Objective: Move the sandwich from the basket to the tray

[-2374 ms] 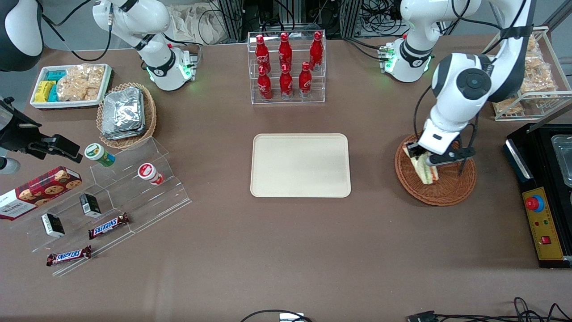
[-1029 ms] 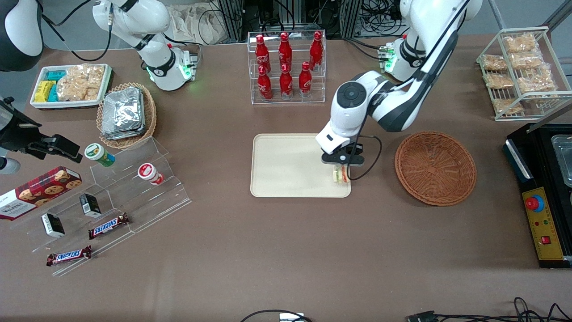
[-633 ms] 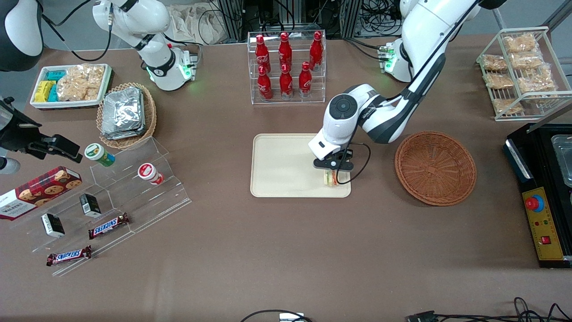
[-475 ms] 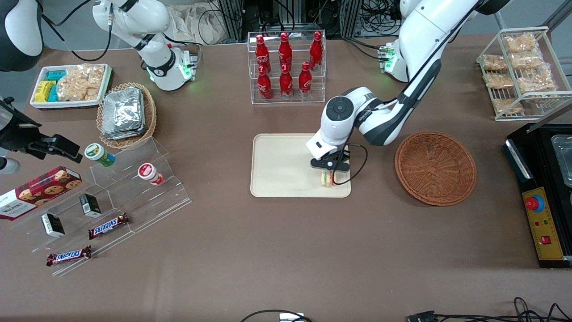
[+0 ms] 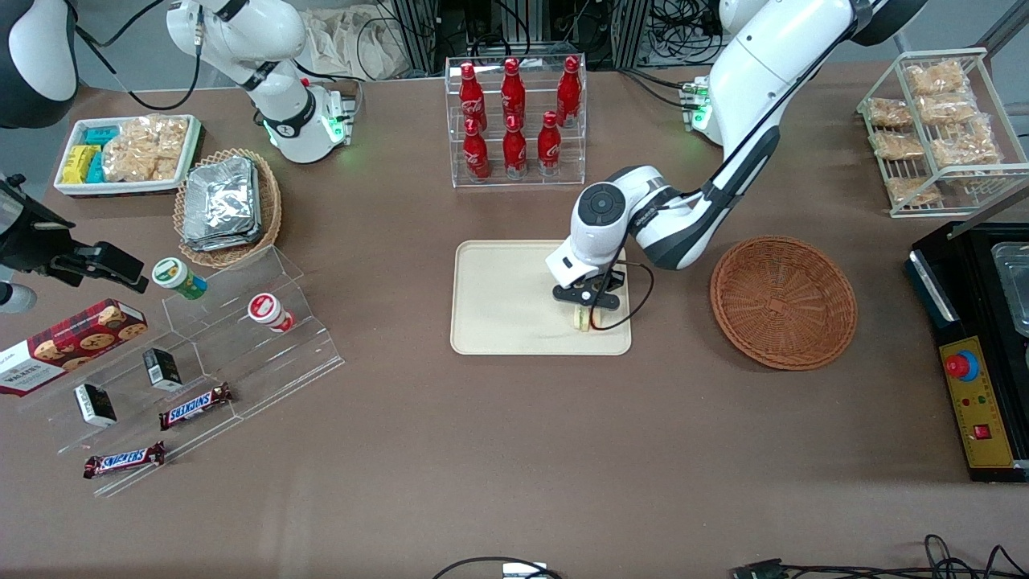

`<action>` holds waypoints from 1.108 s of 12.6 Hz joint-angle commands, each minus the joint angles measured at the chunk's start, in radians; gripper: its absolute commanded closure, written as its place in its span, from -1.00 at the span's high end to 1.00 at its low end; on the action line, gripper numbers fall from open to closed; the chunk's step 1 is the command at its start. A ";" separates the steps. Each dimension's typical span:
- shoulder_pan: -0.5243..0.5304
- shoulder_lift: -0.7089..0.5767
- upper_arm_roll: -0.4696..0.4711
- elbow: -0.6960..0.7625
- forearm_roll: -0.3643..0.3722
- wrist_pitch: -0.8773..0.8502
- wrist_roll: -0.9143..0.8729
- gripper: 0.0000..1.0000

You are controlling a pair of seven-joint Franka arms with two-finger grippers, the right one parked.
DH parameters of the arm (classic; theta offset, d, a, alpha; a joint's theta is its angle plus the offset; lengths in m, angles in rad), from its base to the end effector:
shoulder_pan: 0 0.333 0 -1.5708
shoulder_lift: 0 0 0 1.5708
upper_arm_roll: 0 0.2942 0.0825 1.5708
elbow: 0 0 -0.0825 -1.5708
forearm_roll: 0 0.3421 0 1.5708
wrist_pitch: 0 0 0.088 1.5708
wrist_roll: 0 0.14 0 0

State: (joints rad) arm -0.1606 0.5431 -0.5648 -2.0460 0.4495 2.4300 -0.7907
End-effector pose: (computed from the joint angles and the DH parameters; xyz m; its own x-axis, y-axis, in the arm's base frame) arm 0.4173 -0.3618 0.1854 0.9739 -0.2251 -0.0284 -0.2257 -0.9740 -0.0214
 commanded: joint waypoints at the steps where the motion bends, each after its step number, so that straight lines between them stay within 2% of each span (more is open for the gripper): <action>1: -0.010 0.008 0.005 0.009 0.023 0.003 -0.024 0.18; 2: -0.010 0.006 0.005 0.009 0.021 0.001 -0.024 0.63; 3: -0.010 0.006 0.005 0.013 0.021 0.000 -0.034 0.98; 8: 0.004 -0.026 0.008 0.023 0.021 -0.016 -0.090 1.00; 14: 0.142 -0.138 0.006 0.055 0.000 -0.083 -0.090 1.00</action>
State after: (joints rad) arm -0.0650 0.4494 -0.5495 -2.0028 0.4494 2.3911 -0.8613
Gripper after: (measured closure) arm 0.000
